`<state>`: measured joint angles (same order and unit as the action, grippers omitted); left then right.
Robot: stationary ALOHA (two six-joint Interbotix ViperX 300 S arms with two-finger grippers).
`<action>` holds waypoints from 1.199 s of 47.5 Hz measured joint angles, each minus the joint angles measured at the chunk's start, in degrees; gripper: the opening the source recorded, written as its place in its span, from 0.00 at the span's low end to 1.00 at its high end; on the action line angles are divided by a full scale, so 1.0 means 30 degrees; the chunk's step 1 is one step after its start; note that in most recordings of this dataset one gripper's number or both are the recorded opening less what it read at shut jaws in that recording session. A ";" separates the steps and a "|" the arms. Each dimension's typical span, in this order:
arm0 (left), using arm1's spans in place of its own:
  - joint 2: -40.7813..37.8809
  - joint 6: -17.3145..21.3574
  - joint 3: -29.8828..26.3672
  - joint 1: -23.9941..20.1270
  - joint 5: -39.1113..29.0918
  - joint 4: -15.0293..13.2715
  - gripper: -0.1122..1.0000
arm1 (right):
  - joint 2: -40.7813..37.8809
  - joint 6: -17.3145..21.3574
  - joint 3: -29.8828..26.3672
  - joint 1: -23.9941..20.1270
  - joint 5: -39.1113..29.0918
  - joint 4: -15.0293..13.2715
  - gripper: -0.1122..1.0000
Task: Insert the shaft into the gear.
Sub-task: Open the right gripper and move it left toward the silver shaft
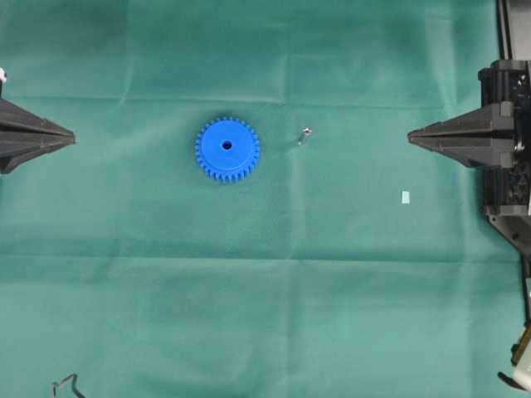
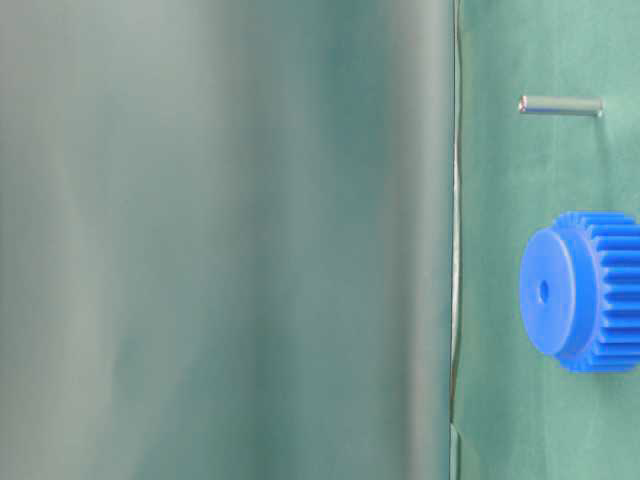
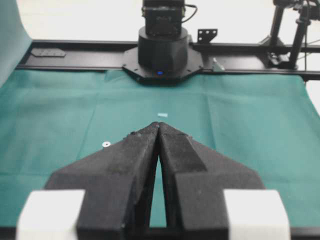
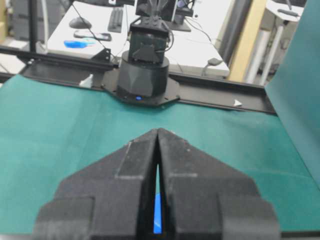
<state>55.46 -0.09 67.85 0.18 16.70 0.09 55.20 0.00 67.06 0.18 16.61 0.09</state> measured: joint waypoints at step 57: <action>-0.0117 -0.0674 -0.0322 0.0000 -0.0850 0.0234 0.10 | -1.1133 0.0205 -0.2461 0.3223 -0.1611 0.1201 0.87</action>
<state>55.11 -2.11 66.88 0.18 14.15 0.79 21.80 0.62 59.68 9.84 11.78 3.69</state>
